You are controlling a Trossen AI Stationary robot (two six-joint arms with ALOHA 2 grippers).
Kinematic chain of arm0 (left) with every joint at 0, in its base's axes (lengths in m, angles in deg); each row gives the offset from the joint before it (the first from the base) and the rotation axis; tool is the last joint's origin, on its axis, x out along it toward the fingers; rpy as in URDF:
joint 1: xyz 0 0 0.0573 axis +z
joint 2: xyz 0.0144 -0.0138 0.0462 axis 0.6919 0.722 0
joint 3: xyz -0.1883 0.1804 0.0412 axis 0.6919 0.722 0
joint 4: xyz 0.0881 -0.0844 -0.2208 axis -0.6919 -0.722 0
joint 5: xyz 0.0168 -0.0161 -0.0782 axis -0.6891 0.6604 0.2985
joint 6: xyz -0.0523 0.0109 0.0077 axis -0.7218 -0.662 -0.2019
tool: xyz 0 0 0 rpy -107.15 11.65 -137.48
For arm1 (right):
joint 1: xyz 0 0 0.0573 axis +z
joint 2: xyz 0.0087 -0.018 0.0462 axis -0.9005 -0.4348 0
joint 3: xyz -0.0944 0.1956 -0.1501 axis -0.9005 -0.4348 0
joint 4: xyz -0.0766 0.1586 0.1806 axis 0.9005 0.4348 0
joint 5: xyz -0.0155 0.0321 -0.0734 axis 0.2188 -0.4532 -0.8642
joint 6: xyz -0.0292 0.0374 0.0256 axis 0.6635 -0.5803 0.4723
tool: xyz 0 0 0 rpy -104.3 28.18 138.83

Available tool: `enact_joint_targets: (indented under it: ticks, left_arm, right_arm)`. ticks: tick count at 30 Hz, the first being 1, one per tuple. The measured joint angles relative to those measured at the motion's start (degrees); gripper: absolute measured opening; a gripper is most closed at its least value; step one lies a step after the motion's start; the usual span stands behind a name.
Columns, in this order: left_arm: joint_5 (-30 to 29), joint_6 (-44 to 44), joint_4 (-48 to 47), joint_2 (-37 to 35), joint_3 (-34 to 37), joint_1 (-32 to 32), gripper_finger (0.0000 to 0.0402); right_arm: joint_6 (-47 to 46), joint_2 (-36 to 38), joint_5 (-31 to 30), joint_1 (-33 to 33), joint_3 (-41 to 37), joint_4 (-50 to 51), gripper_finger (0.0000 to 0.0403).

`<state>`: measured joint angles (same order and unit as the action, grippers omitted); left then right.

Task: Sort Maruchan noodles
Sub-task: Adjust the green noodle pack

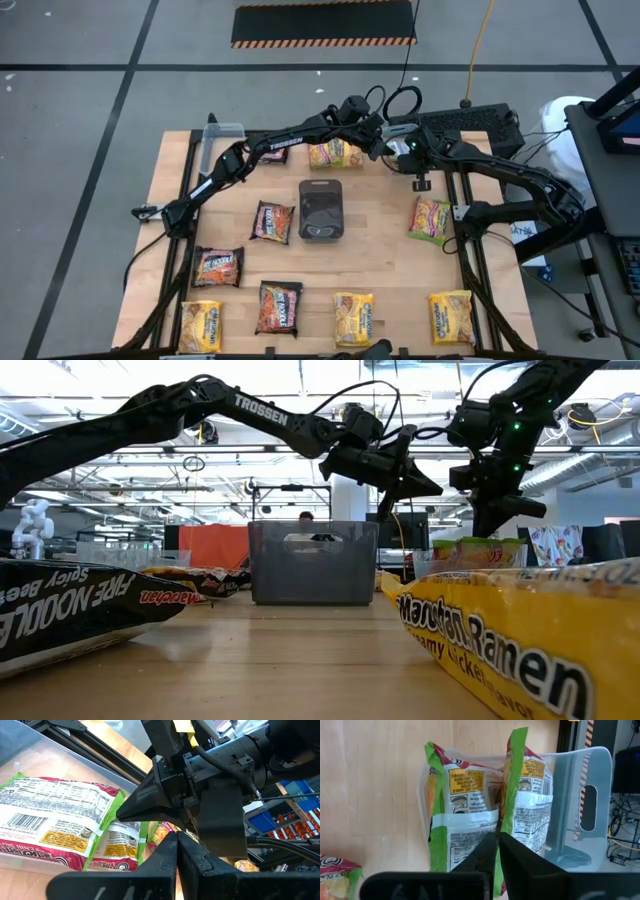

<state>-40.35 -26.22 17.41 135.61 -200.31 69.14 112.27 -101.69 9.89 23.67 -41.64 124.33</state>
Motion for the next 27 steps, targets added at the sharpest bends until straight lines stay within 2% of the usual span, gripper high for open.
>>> enact_joint_targets:
  ticks: [7, 12, 21, 27]
  left_arm:
    - [0.0, -0.15, 0.0, 0.0, 0.0, 0.0, 0.0006]
    - [0.0, -0.14, 0.0, -0.01, 0.0, 0.0, 0.0006]
    - [0.0, -0.13, 0.0, 0.0, 0.0, 0.0, 0.0006]
    - [0.03, -0.13, 0.01, 0.0, 0.0, 0.02, 0.0006]
  right_arm:
    - [-2.1, -0.02, -0.16, 0.0, 0.0, 0.23, 0.0018]
    - [2.47, -0.02, -0.34, 0.0, 0.0, -2.17, 0.0018]
    - [3.81, -0.02, 0.02, 0.0, 0.0, -1.77, 0.0003]
    - [-1.8, -0.02, -0.19, 0.02, 0.0, -1.89, 0.0004]
